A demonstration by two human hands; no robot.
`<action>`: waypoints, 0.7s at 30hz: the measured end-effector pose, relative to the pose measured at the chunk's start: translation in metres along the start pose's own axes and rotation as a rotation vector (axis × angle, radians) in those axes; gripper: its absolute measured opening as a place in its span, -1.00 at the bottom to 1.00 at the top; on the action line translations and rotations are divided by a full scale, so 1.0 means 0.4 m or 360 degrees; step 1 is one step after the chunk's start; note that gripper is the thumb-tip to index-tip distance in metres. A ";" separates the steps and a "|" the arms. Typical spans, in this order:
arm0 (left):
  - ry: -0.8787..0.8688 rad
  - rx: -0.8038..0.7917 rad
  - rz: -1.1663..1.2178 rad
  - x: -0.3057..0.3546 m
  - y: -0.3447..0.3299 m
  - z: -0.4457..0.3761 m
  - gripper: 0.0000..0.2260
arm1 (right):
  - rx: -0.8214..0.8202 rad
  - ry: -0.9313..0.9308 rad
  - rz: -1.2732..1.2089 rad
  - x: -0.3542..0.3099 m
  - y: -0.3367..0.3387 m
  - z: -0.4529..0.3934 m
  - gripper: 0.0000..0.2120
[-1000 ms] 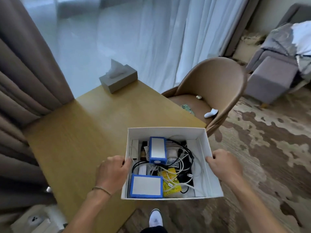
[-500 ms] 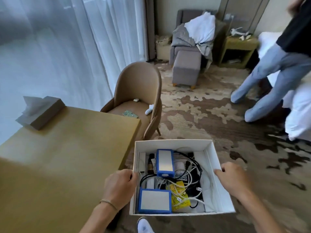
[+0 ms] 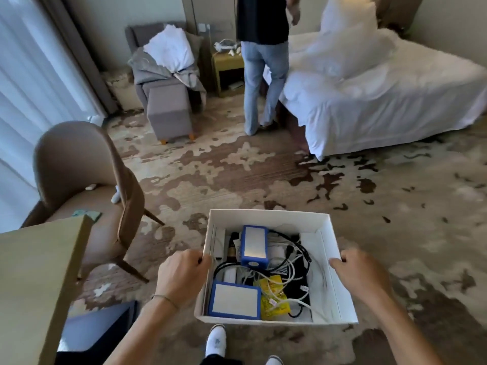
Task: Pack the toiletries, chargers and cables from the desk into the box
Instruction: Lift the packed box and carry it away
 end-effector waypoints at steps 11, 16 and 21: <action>-0.0603 -0.0351 -0.0068 0.530 -0.206 -0.125 -0.57 | 0.0308 -0.0586 -0.0258 0.491 0.154 0.090 -0.55; -0.0847 -0.0495 -0.0104 0.779 -0.304 -0.169 -0.54 | 0.0431 -0.0856 -0.0257 0.677 0.202 0.135 -0.55; -0.1065 -0.0601 -0.0136 1.039 -0.387 -0.179 -0.54 | 0.0489 -0.1054 -0.0446 0.857 0.256 0.170 -0.54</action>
Point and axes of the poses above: each hand's wrist, its own z-axis away from the middle knuckle, its own y-axis out of the back of the hand, x = y × z, the point moved 4 cm from there along -z, towards the middle knuckle, and after that the axes turned 8 degrees about -x, right-handed, at the moved point
